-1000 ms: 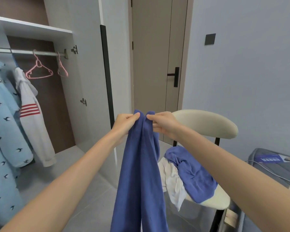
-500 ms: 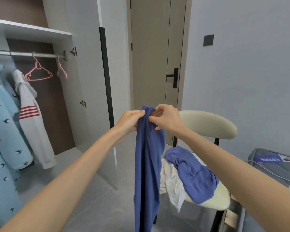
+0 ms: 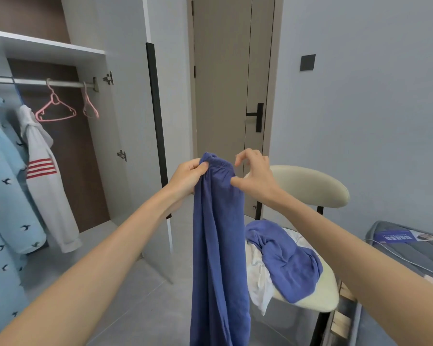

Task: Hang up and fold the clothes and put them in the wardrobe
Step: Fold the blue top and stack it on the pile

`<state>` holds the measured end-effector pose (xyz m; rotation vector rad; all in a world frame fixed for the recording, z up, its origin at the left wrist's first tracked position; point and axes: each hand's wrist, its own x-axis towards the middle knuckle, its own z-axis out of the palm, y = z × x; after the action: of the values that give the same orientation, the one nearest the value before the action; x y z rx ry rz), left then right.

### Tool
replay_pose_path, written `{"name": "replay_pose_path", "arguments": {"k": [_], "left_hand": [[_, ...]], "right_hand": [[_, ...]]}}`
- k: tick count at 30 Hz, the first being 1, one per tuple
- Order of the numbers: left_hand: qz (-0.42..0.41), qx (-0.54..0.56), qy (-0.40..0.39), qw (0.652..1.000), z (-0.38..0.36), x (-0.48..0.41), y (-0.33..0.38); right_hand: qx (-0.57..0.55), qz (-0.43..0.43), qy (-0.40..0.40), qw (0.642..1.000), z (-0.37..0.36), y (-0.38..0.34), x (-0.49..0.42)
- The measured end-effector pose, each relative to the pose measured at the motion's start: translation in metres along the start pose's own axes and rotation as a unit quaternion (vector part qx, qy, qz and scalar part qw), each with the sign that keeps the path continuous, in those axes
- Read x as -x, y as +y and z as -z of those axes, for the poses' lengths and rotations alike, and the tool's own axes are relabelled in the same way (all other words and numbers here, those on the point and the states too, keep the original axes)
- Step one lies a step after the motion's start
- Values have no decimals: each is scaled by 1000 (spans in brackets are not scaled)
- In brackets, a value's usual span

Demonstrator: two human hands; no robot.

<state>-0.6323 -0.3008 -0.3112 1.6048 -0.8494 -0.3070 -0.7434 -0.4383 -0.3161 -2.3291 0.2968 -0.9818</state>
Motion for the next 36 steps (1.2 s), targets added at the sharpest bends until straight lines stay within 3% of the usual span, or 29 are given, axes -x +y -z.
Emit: {"name": "replay_pose_path", "arguments": {"k": [5,18,23,26,29,31,34,36], "left_hand": [[-13,33,-17,999,-1,0,8],[-50,40,-23,998,9,0,23],[-69,56,11,996,15,-7,21],[-69,53,41,995,21,-10,17],[-65,16,75,995,26,-11,9],[-56,-11,112,992,31,-12,3],[-31,-65,143,987,37,-13,-6],[-5,-113,154,981,41,-13,-9]], "right_hand": [[-80,48,-102,990,15,-7,1],[-51,90,-109,989,13,-13,3],[116,121,-137,976,7,-22,6],[269,104,-171,942,9,-26,7],[389,162,-123,899,14,-29,4],[416,199,-79,884,17,-34,1],[394,175,-48,901,21,-40,-4],[372,166,-70,910,23,-41,-7]]}}
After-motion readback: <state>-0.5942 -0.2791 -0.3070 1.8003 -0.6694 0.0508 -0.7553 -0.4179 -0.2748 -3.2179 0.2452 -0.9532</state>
